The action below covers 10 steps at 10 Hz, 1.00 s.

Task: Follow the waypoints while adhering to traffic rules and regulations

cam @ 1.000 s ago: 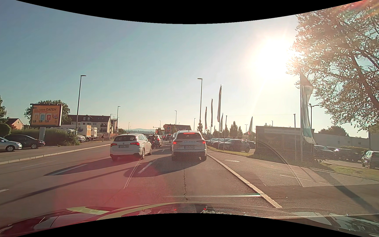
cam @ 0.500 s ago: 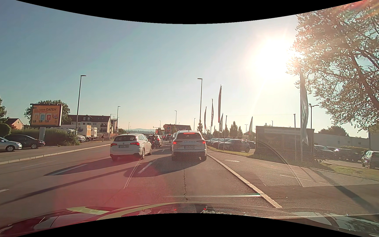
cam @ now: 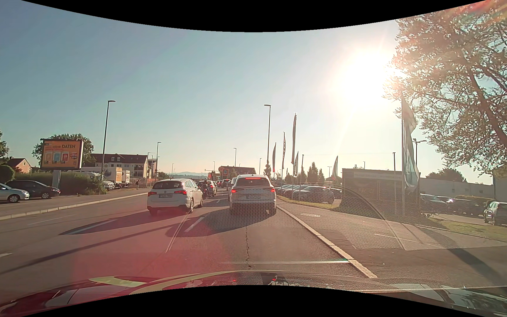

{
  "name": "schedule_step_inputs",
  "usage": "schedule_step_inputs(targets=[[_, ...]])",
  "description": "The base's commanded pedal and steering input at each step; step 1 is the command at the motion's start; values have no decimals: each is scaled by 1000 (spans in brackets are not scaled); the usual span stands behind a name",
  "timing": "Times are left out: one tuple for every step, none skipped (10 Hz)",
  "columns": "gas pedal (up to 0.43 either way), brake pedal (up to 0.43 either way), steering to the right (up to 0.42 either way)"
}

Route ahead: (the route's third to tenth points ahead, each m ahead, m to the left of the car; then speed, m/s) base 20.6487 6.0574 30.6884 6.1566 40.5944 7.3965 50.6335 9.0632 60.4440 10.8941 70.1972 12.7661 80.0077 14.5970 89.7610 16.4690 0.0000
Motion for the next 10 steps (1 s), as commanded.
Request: schedule_step_inputs(targets=[[0, 256, -15], [0, 256, -15], [0, 250, -15], [0, 256, -15], [0, 256, -15], [0, 256, -15], [0, 250, -15], [0, 256, -15], [0, 256, -15], [0, 250, -15]])
